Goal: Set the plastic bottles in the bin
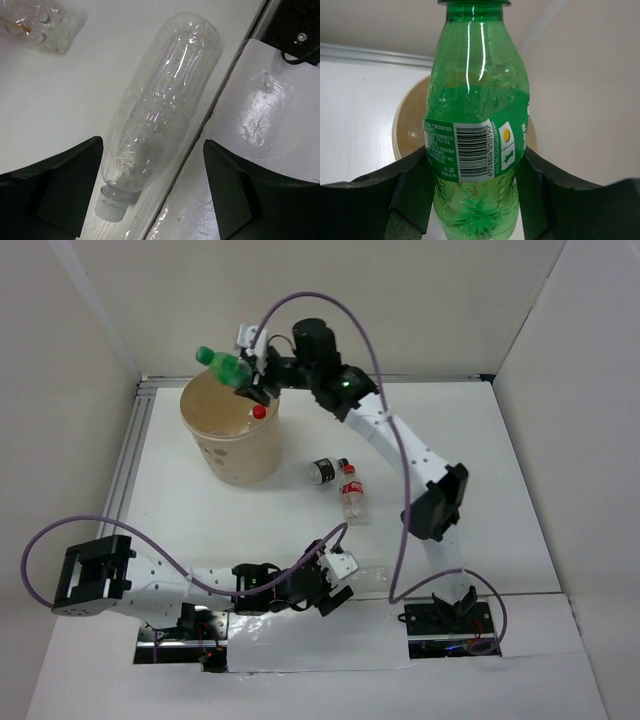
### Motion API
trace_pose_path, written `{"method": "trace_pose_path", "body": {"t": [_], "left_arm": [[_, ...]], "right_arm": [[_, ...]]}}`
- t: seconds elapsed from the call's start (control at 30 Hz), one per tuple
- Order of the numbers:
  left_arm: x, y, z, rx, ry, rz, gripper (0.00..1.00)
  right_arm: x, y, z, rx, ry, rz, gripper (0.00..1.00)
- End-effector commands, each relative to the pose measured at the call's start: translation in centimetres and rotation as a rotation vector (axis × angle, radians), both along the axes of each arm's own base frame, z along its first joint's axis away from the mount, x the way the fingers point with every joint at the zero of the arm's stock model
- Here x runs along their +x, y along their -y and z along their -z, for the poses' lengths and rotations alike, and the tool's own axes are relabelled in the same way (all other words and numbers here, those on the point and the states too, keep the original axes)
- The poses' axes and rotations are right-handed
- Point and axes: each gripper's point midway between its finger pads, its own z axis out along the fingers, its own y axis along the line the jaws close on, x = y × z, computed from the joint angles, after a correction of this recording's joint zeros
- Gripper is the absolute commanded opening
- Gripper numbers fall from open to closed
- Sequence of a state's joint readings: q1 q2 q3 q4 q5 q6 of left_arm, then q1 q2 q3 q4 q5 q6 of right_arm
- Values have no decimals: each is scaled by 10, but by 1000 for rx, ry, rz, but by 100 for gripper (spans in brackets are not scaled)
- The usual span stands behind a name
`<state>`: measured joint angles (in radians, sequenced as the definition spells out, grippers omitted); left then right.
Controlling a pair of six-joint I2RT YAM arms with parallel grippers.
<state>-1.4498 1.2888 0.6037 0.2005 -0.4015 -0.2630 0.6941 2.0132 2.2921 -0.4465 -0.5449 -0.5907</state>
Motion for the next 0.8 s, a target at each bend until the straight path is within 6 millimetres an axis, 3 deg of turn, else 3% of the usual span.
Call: {"method": "trace_pose_path", "body": {"t": [0.0, 0.07, 0.17, 0.27, 0.3, 0.4, 0.43, 0.47, 0.5, 0.53, 0.57, 0.6, 0.63, 0.67, 0.7, 0.77], "left_arm": [[15, 7, -5, -38, 60, -82, 94], [19, 9, -5, -36, 73, -104, 94], [21, 9, 1, -9, 78, -114, 95], [22, 14, 5, 6, 87, -107, 95], [22, 14, 9, 23, 93, -102, 95], [24, 19, 21, 61, 87, -86, 96], [27, 21, 22, 63, 80, -89, 96], [28, 20, 26, 80, 87, -84, 96], [36, 19, 32, 98, 84, -105, 96], [35, 19, 38, 110, 76, -95, 95], [39, 21, 39, 114, 73, -94, 93], [39, 21, 43, 125, 72, -94, 88], [42, 23, 46, 133, 63, -94, 83], [42, 23, 46, 139, 71, -87, 75], [42, 27, 46, 137, 67, -80, 58], [42, 30, 36, 119, 69, -81, 47]], "right_arm": [[7, -46, -3, 111, -59, -44, 51], [19, -60, 19, 116, -98, -50, 70], [25, -65, 24, 141, -125, -33, 90], [27, -56, 8, 175, -135, -10, 99], [23, -46, -10, 192, -127, -3, 99], [37, -6, -24, 211, -173, 69, 99], [32, 16, -45, 233, -176, 93, 99], [51, 45, -26, 204, -217, 150, 99], [53, 62, -25, 198, -228, 163, 99], [43, 88, -40, 206, -219, 183, 99], [49, 106, -5, 163, -293, 216, 99], [60, 143, 2, 159, -304, 267, 99], [41, 163, -6, 154, -309, 251, 98], [39, 181, 28, 100, -352, 267, 96], [39, 208, 37, 84, -366, 301, 92], [10, 238, 67, 23, -413, 300, 87]]}}
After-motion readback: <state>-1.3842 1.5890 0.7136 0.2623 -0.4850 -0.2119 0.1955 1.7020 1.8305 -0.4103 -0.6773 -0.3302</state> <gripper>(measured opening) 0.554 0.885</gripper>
